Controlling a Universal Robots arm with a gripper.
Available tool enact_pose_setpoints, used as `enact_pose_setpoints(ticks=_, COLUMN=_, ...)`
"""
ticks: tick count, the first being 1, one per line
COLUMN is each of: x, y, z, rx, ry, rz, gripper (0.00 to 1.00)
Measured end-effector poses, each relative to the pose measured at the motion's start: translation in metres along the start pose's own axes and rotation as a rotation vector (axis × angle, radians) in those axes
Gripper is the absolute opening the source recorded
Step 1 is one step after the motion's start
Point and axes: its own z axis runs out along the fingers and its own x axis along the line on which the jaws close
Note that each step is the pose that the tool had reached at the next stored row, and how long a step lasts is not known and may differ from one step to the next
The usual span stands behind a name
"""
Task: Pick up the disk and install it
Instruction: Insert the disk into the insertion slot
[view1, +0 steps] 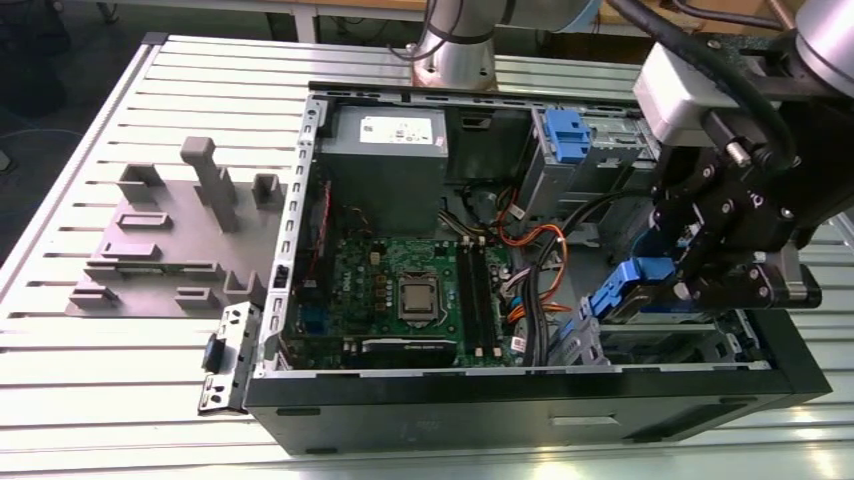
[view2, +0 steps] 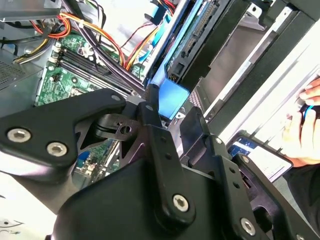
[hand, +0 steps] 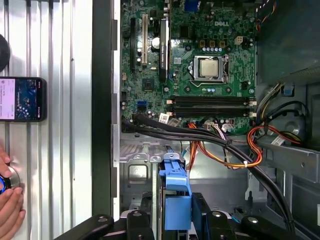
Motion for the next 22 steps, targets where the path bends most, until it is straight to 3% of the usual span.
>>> enact_pose_setpoints(ticks=7, x=-0.0001, y=0.0, z=-0.0028, rx=0.0, ry=-0.0003, rz=0.0, gripper=0.44)
enact_pose_setpoints(ticks=13, x=0.0002, y=-0.0001, z=0.0046, rx=0.0036, ry=-0.0003, rz=0.0, gripper=0.42)
enact_pose_setpoints(ticks=18, x=0.0006, y=0.0, z=0.014, rx=0.0054, ry=-0.0003, rz=0.0, gripper=0.18)
enact_pose_setpoints(ticks=22, x=0.001, y=0.0001, z=0.0212, rx=0.0054, ry=-0.0003, rz=0.0, gripper=0.11)
